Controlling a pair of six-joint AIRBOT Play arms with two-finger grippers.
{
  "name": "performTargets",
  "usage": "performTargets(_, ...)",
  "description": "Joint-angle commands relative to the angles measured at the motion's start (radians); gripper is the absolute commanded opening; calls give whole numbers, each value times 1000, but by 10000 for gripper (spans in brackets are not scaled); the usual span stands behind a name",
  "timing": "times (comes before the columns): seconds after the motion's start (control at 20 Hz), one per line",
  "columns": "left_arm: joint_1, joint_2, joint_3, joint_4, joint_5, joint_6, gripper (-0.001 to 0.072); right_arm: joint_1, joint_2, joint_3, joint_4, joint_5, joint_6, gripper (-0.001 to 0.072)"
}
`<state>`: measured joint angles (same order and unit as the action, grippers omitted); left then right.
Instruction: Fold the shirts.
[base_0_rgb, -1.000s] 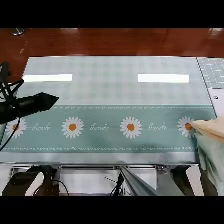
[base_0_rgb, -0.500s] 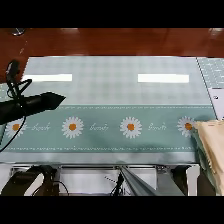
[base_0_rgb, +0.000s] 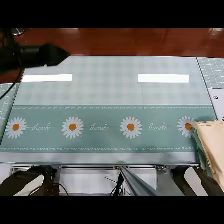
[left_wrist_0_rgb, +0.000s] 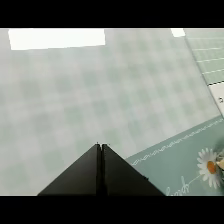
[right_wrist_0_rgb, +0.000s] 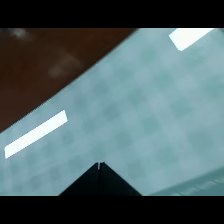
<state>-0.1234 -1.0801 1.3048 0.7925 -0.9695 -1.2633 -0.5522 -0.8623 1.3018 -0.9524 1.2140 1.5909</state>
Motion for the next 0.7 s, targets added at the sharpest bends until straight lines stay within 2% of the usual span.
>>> performTargets(0.0, -103, -137, 201, 34, -60, 21, 25, 444, -129, 24, -181, -164, -13, 19)
performTargets(0.05, -136, -152, 186, 112, -68, 5, 25, 538, -180, 24, -299, -129, 20, 19)
performTargets(0.1, -161, -163, 153, 214, -68, -48, 25, 612, -237, 24, -431, -84, 67, 19)
performTargets(0.2, -167, -190, 56, 410, -68, -168, 26, 685, -346, 22, -651, 6, 149, 19)
performTargets(0.25, -154, -202, 13, 463, -69, -200, 26, 690, -398, 21, -710, 54, 183, 19)
performTargets(0.4, -103, -219, -47, 480, -75, -204, 26, 682, -475, 21, -724, 83, 238, 19)
performTargets(0.65, -77, -217, -46, 480, -78, -204, 26, 682, -472, 22, -715, 59, 262, 19)
